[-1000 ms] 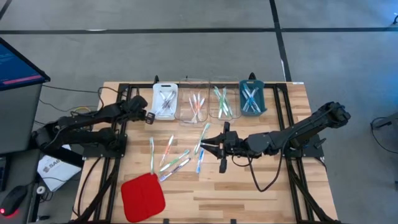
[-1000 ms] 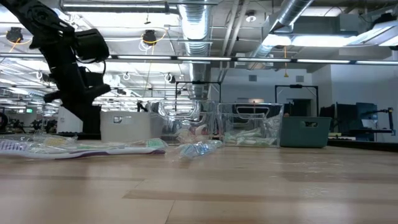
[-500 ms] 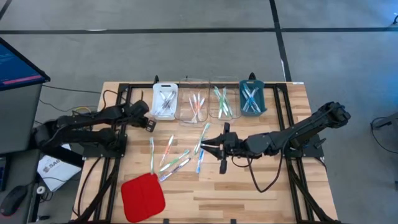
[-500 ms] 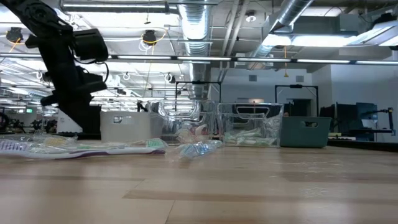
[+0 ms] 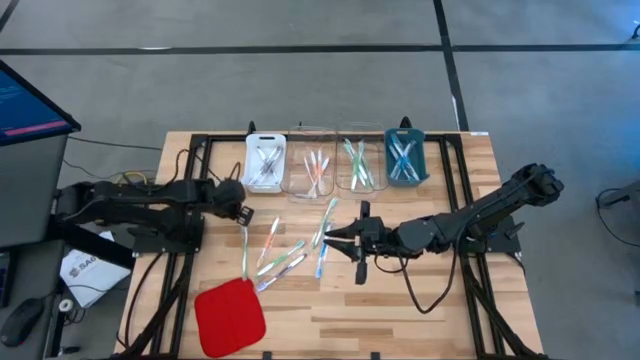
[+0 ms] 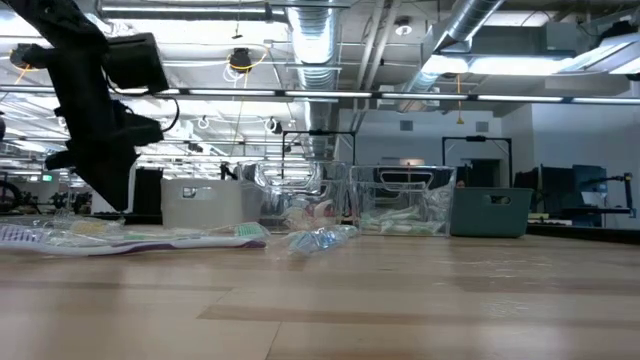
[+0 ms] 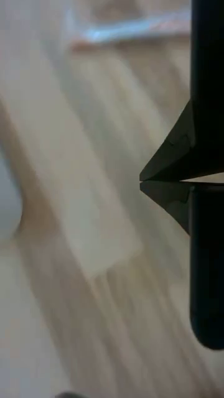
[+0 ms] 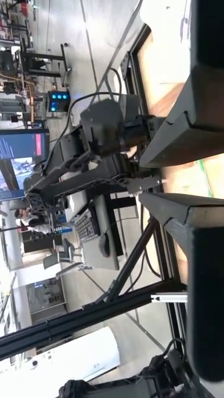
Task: Pick & Place Toothbrushes
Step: Put the green toothbrush into the right transparent bin
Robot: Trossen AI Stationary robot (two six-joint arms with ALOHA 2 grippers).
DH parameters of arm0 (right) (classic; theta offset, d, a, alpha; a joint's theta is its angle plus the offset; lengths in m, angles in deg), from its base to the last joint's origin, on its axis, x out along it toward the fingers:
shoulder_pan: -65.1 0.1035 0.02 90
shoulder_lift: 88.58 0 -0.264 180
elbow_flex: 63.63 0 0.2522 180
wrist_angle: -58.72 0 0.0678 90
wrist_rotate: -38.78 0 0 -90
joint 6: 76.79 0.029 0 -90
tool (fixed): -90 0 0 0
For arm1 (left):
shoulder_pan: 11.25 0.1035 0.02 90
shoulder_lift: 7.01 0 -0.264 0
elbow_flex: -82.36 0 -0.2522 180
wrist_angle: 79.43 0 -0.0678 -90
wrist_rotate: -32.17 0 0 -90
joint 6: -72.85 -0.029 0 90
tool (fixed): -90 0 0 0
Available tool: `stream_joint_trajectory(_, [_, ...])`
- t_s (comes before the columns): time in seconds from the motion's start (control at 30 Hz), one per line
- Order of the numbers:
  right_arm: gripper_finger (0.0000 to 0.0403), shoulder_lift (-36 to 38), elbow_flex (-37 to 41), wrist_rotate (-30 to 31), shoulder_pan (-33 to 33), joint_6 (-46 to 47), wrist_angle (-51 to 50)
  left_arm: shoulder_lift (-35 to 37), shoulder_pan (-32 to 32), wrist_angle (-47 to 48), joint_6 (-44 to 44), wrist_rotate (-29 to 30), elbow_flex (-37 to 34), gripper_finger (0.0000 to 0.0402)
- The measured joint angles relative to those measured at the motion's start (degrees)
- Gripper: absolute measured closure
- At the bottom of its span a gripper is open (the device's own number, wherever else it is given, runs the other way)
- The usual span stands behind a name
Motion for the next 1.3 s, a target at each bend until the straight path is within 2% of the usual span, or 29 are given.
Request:
stream_joint_trajectory(0.4, [0.033, 0.0, 0.0, 0.0, 0.0, 0.0, 0.0, 0.0, -19.34, -11.9, 7.08, 1.27, 0.0, 0.0401])
stream_joint_trajectory(0.63, [0.033, 0.0, 0.0, 0.0, 0.0, 0.0, 0.02, -0.2, -30.13, -26.74, 0.76, -0.54, 0.0, 0.0401])
stream_joint_trajectory(0.73, [0.033, 0.0, 0.0, 0.0, 0.0, 0.0, 0.02, -0.75, -36.42, -38.31, -7.11, -2.51, 0.0, 0.0401])
stream_joint_trajectory(0.87, [0.033, 0.0, 0.0, 0.0, 0.0, 0.0, 0.11, -4.48, -45.13, -62.98, -21.12, -3.91, 0.0, 0.0401])
stream_joint_trajectory(1.0, [0.033, 0.0, 0.0, 0.0, 0.0, 0.0, 0.51, -10.03, -49.72, -87.2, -32.48, -4.42, 0.07, 0.0399])
stream_joint_trajectory(1.1, [0.033, 0.0, 0.0, 0.0, 0.03, 0.0, 0.46, -14.51, -51.0, -102.37, -36.5, -6.18, 0.09, 0.0394])
stream_joint_trajectory(1.2, [0.033, 0.0, 0.0, 0.0, 0.27, 0.0, 0.47, -19.3, -51.12, -112.19, -36.29, -9.38, 0.37, 0.039])
stream_joint_trajectory(1.3, [0.033, 0.0, 0.0, 0.0, 0.31, 0.0, 0.46, -23.47, -51.11, -113.84, -35.95, -13.58, 3.5, 0.039])
